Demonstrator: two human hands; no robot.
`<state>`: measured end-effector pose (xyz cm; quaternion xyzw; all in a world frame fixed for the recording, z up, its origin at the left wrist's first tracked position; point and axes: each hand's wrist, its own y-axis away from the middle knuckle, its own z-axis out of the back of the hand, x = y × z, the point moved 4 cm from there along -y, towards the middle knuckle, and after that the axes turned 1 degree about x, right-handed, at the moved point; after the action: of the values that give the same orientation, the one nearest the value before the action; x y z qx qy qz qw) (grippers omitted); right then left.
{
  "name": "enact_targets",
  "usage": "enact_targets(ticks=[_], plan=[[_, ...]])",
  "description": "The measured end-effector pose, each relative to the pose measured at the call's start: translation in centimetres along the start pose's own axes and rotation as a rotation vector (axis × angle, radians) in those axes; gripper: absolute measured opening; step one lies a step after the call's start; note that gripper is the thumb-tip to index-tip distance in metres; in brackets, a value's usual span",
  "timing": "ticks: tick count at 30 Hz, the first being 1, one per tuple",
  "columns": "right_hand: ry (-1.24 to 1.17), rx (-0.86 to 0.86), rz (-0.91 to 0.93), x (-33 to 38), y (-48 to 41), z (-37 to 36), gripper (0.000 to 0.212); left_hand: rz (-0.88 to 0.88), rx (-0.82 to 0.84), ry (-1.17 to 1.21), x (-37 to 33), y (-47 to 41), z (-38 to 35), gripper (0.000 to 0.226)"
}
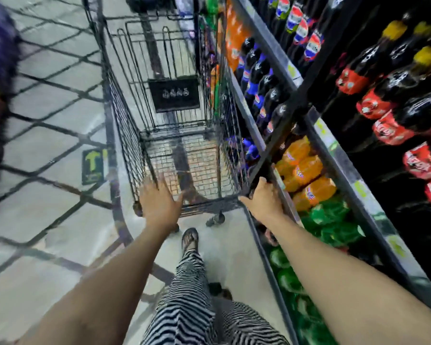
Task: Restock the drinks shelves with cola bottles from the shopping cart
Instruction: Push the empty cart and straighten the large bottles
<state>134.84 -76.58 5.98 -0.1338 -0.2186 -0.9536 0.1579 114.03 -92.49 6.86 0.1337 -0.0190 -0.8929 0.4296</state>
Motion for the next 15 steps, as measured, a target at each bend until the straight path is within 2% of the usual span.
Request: enact_targets(ticks=[3, 8, 15], plan=[[0.040, 0.050, 0.010, 0.3, -1.6, -1.4, 0.091, 0.156, -0.035, -0.026, 4.2, 0.9, -2.3, 0.091], [0.030, 0.109, 0.001, 1.1, -4.9, -3.7, 0.097, 0.301, 0.055, -0.010, 8.4, 0.1, -5.3, 0.105], [-0.087, 0.267, 0.008, 0.5, -7.8, -6.5, 0.127, 0.329, 0.249, 0.263, 9.5, -3.7, -7.2, 0.127]])
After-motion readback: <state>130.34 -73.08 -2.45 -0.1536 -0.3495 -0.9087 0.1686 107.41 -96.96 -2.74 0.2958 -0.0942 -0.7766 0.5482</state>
